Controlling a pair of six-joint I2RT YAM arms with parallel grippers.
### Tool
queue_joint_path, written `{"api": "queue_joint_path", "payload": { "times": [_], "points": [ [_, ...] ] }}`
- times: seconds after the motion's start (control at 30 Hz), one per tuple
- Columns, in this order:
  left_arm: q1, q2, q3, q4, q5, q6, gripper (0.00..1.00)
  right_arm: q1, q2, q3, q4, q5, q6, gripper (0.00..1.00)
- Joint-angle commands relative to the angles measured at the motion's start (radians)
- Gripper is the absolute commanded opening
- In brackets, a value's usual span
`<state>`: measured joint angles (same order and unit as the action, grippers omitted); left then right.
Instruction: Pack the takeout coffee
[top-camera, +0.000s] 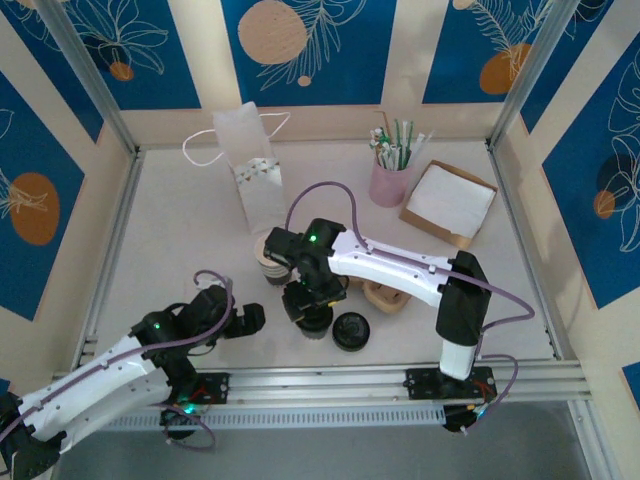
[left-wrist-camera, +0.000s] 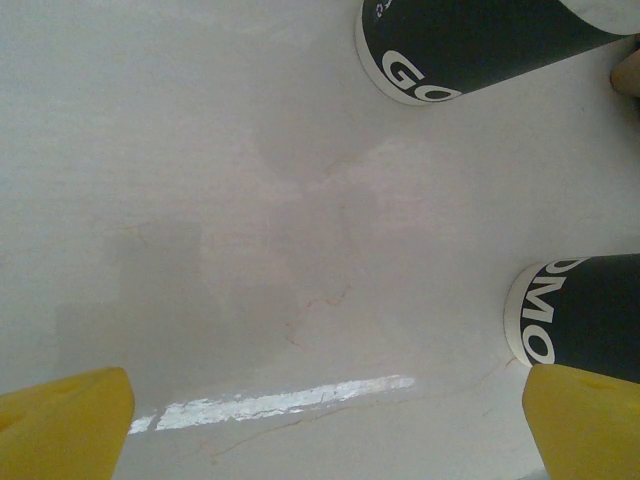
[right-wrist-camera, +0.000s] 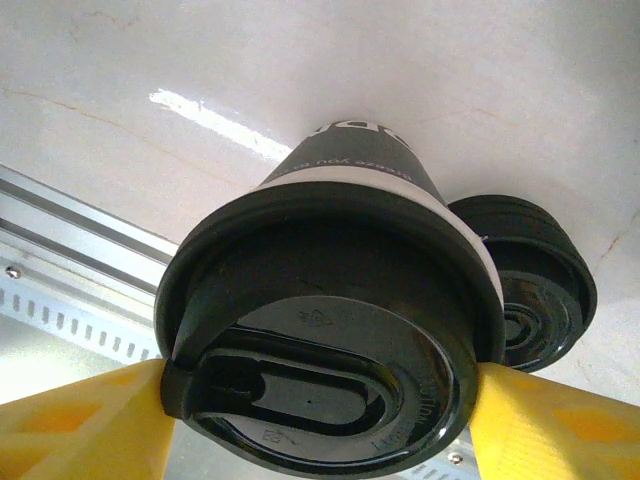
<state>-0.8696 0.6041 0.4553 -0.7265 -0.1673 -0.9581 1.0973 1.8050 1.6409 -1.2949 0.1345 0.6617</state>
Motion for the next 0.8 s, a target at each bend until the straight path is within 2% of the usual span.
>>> {"api": "queue_joint_path", "payload": {
  "times": [0.0,0.77],
  "points": [
    [0.005,-0.001,0.029,-0.024,-0.024,0.028,1.0,-0.004,0.008,0.008,-0.003,-0.03,-0.01,0.73],
    [0.009,0.001,0.039,-0.028,-0.021,0.033,1.0,0.008,0.011,-0.007,-0.04,0.015,0.013,0.73]
  ]
}}
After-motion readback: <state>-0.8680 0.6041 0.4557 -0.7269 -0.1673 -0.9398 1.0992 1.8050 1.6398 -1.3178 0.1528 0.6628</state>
